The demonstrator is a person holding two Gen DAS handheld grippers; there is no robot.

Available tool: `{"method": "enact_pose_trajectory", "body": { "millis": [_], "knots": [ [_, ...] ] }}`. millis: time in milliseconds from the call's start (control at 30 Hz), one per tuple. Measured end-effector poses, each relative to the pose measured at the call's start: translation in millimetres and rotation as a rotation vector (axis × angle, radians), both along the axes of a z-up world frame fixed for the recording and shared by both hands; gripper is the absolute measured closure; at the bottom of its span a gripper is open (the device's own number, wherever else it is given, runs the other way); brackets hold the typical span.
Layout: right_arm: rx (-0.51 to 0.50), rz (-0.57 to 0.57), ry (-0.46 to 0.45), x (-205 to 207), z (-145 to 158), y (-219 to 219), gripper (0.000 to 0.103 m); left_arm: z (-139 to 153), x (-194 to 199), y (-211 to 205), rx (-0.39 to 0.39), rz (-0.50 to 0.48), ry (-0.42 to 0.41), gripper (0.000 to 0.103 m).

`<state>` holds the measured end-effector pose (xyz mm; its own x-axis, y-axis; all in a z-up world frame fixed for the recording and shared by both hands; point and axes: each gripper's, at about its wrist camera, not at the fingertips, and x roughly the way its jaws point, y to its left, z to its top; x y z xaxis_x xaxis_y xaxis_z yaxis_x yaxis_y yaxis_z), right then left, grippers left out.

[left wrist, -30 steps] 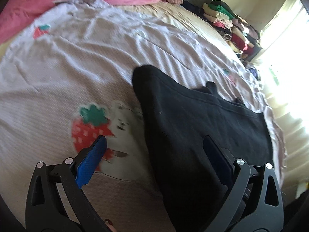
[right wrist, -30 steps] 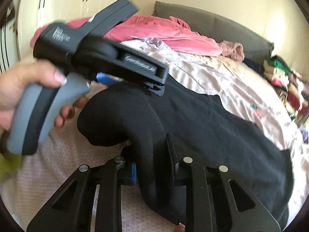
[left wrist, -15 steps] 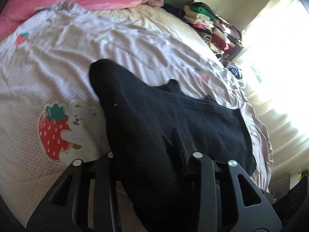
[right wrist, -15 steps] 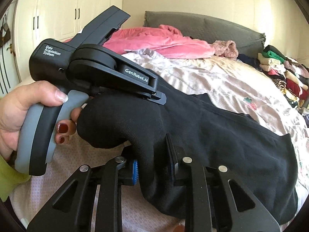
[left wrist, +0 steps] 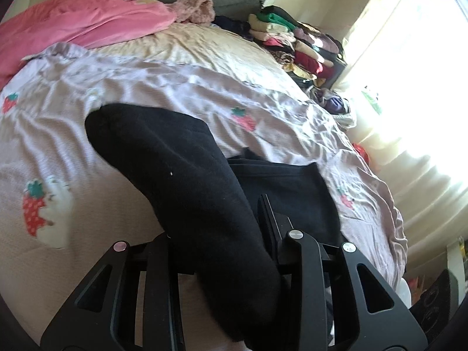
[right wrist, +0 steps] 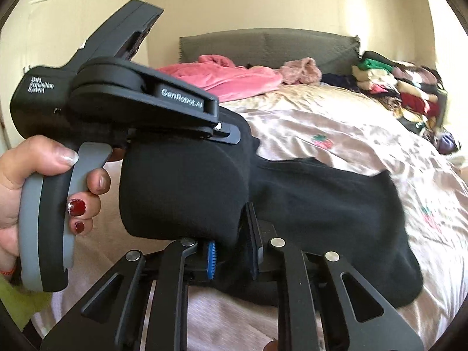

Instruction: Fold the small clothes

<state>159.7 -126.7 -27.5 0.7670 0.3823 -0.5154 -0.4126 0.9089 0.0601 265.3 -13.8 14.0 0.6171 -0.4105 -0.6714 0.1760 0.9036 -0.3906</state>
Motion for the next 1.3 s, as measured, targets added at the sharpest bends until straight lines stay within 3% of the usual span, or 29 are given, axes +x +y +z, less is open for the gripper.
{"method": "enact_pose_trajectory", "body": {
  "millis": [200, 533, 600, 700, 733, 800, 867, 967, 1100, 1167, 1267, 1300],
  "knots": [
    [0.061, -0.069, 0.035, -3, 2, -37, 0.089, 4, 9, -52, 0.045, -0.040, 0.011, 0.079],
    [0.161, -0.156, 0.133, -6, -13, -86, 0.090, -18, 20, -117, 0.111, -0.088, 0.069, 0.075],
    [0.187, -0.167, 0.166, -4, -19, -94, 0.090, -22, 21, -124, 0.118, -0.097, 0.075, 0.066],
    [0.271, -0.182, 0.230, 1, -30, -107, 0.090, -19, 17, -127, 0.027, -0.134, 0.059, 0.034],
    [0.303, -0.189, 0.247, 1, -33, -113, 0.090, -15, 14, -125, 0.000, -0.139, 0.047, 0.029],
    [0.338, -0.217, 0.272, 0, -37, -123, 0.088, -4, 4, -119, -0.031, -0.132, 0.003, 0.029],
    [0.376, -0.233, 0.300, -3, -41, -133, 0.085, 5, -5, -107, -0.041, -0.112, -0.036, 0.029],
    [0.427, -0.246, 0.320, -11, -44, -144, 0.075, 4, -11, -88, 0.026, -0.049, -0.047, 0.029],
    [0.487, -0.233, 0.313, -19, -40, -152, 0.065, -26, -12, -67, 0.121, 0.011, 0.019, 0.029],
    [0.514, -0.216, 0.297, -20, -34, -155, 0.053, -40, -11, -62, 0.144, 0.012, 0.053, 0.029],
    [0.567, -0.194, 0.297, -20, -30, -165, 0.036, -57, -16, -62, 0.136, -0.012, 0.079, 0.029],
    [0.583, -0.191, 0.305, -18, -30, -169, 0.036, -58, -18, -62, 0.134, -0.017, 0.074, 0.029]
  ]
}}
